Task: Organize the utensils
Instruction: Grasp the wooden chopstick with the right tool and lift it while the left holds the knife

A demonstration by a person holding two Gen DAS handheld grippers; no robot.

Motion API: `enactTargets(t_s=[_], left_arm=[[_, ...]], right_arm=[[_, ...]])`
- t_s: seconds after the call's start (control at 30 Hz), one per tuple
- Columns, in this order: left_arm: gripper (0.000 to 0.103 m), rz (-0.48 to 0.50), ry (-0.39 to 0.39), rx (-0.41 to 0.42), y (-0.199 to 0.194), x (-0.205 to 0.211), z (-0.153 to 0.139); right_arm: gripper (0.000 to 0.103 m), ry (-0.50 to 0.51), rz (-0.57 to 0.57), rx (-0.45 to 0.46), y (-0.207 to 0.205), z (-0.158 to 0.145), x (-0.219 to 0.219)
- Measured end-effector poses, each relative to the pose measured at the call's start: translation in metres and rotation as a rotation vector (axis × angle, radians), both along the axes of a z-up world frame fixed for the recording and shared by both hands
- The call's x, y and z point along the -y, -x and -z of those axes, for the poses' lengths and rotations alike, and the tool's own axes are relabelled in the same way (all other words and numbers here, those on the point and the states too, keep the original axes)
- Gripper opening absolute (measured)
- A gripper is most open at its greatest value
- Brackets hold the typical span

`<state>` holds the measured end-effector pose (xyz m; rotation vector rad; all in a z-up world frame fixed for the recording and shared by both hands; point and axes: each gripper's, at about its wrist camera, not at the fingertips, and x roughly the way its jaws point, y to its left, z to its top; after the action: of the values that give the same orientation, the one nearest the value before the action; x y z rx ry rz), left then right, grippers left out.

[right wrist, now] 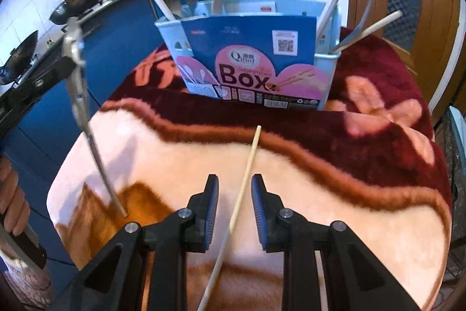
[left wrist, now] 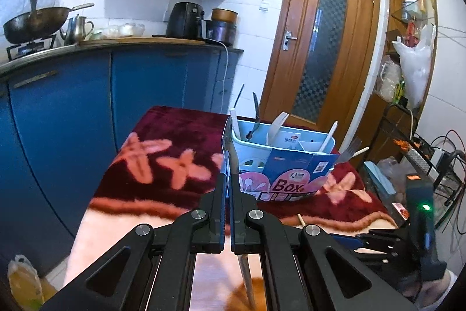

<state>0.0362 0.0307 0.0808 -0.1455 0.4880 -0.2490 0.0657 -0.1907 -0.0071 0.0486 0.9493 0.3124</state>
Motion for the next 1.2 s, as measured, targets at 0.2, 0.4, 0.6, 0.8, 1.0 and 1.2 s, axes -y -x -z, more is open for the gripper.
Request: enactTargets(t_s=[0.2, 0.4, 0.6, 0.8, 1.0, 1.2], left_arm=[[0.001, -0.008, 0.011, 0.013, 0.002, -0.008, 0.001], [0.001, -0.008, 0.001, 0.026, 0.001, -0.008, 0.002], [0.001, 0.004, -0.002, 0.036, -0.003, -0.003, -0.001], [0.001, 0.003, 0.002, 0.054, -0.008, -0.001, -0.007], [0.001, 0.004, -0.014, 0.073, -0.013, 0.003, -0.018], [0.002, 0.041, -0.027, -0.062, -0.035, 0.002, -0.013]], right_arm=[[0.025, 0.038, 0.005, -0.094, -0.023, 0.008, -0.001], [0.024, 0.05, -0.042, -0.189, -0.04, 0.014, -0.01], [0.012, 0.073, -0.057, -0.23, -0.05, 0.016, -0.01], [0.006, 0.06, -0.061, -0.199, -0.045, 0.015, -0.009], [0.006, -0.087, -0.042, -0.145, -0.025, 0.007, 0.009], [0.006, -0.127, -0.044, -0.063, -0.006, -0.013, 0.023]])
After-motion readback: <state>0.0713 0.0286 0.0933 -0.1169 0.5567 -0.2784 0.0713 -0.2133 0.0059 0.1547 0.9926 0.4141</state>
